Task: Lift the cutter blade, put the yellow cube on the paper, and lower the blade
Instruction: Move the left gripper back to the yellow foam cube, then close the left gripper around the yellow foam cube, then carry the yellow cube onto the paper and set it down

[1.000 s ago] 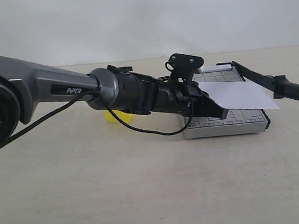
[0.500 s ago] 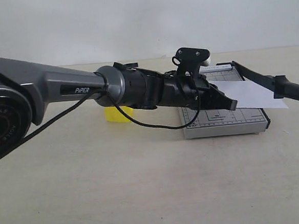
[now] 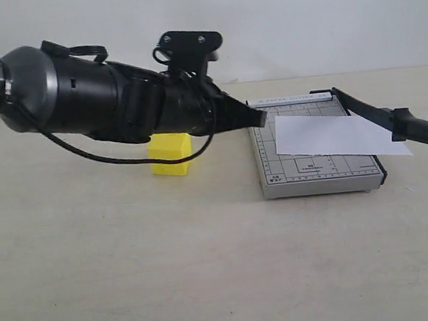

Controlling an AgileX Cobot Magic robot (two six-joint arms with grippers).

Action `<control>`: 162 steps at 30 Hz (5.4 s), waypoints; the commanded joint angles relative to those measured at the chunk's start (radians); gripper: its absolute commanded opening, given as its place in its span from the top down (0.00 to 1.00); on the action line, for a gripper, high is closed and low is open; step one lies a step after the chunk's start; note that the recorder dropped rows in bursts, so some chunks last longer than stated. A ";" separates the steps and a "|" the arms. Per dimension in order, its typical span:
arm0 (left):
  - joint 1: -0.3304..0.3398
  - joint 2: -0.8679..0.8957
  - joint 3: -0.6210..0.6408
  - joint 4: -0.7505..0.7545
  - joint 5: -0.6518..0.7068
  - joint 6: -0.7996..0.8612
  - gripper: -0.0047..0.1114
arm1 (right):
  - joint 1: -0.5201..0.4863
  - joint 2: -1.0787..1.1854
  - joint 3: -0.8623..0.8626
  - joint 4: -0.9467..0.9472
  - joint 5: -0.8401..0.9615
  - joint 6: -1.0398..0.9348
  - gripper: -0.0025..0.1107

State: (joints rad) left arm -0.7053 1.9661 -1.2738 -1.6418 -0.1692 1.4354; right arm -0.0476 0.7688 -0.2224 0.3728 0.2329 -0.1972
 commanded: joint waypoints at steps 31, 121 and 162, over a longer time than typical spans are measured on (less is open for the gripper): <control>0.078 -0.206 0.498 1.152 -0.333 -1.154 0.25 | 0.000 0.000 0.001 -0.003 -0.003 0.015 0.98; -0.012 0.030 -0.051 1.698 -0.059 -1.332 0.92 | 0.000 0.000 0.001 -0.001 -0.023 0.041 0.98; -0.049 0.502 -0.526 2.652 -0.096 -2.170 0.92 | 0.000 0.000 0.001 0.050 0.022 0.041 0.98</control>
State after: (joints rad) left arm -0.7490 2.4497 -1.7966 1.0098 -0.2680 -0.7837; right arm -0.0476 0.7688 -0.2224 0.4094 0.2385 -0.1522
